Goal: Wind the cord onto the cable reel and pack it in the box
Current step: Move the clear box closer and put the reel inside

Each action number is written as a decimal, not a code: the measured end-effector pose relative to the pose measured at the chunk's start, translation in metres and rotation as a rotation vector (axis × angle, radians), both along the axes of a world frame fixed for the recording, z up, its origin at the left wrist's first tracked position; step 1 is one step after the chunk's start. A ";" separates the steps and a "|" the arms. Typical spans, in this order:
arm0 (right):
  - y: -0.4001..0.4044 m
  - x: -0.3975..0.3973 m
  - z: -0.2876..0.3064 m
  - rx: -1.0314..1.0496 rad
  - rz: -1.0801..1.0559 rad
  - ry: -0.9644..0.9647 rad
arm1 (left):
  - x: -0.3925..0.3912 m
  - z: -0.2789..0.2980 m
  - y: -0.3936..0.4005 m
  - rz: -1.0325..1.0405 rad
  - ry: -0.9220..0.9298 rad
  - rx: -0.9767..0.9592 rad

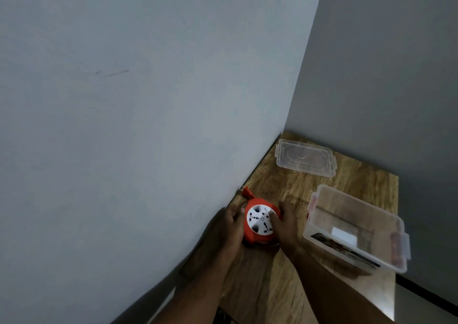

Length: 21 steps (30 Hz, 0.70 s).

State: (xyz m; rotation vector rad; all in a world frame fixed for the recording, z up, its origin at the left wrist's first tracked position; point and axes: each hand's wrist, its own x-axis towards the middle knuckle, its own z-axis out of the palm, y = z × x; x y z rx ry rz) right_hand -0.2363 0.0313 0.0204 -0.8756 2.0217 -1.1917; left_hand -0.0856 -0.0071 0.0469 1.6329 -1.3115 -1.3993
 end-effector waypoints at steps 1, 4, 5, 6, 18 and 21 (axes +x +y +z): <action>-0.001 0.000 -0.001 0.010 -0.011 -0.012 | -0.001 0.000 0.000 -0.002 -0.012 -0.013; -0.005 0.002 -0.007 0.004 -0.023 -0.016 | -0.005 -0.004 0.002 0.013 -0.003 -0.040; -0.007 0.003 -0.011 0.002 -0.027 -0.010 | -0.006 -0.003 0.003 0.026 0.008 -0.037; -0.008 0.002 -0.015 0.004 -0.026 -0.004 | -0.007 -0.006 0.002 0.040 0.022 -0.039; -0.020 0.004 0.029 -0.165 0.006 -0.127 | -0.013 0.024 -0.020 0.095 0.124 -0.152; -0.022 0.000 0.056 -0.272 -0.022 -0.169 | -0.023 0.047 -0.032 0.067 0.155 -0.240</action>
